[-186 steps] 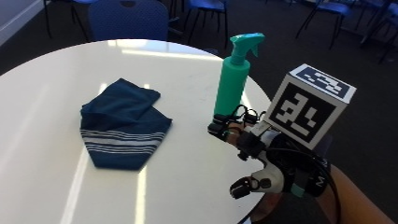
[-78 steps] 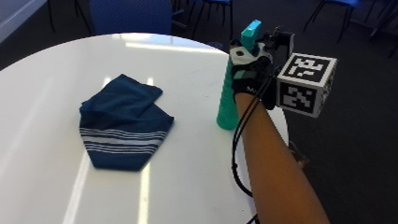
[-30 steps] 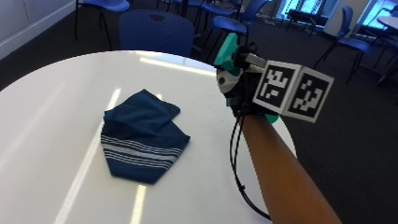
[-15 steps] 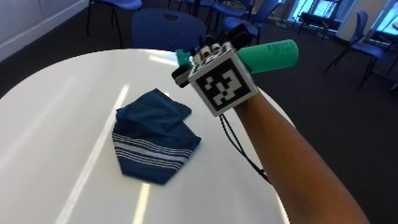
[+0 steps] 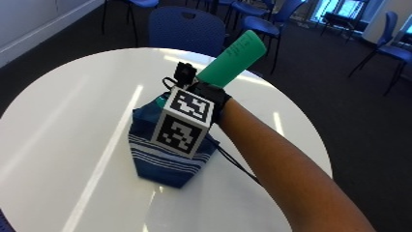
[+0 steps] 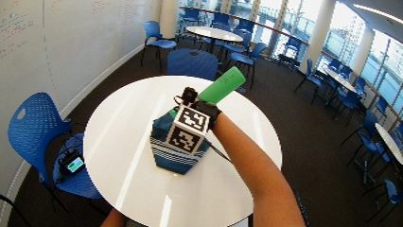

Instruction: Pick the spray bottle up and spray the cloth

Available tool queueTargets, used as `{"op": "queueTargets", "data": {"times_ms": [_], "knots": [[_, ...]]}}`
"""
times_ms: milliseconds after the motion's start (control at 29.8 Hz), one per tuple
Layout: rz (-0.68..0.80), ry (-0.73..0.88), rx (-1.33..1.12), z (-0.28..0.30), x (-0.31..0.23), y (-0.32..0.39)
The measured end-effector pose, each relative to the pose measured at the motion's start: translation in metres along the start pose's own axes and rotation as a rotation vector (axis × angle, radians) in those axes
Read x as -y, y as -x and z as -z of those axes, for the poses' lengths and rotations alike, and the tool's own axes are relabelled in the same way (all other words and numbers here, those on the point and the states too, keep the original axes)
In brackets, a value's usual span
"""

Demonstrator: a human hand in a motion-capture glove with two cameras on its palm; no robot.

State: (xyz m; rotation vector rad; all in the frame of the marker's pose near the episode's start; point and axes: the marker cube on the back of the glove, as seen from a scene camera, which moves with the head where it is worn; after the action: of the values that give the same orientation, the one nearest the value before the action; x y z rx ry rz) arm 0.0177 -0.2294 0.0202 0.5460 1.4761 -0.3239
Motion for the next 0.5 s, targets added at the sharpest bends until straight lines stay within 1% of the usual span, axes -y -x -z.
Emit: {"op": "queueTargets", "data": {"times_ms": [503], "knots": [[0.050,-0.008,-0.003,0.0026,0.0025,0.0091]]}}
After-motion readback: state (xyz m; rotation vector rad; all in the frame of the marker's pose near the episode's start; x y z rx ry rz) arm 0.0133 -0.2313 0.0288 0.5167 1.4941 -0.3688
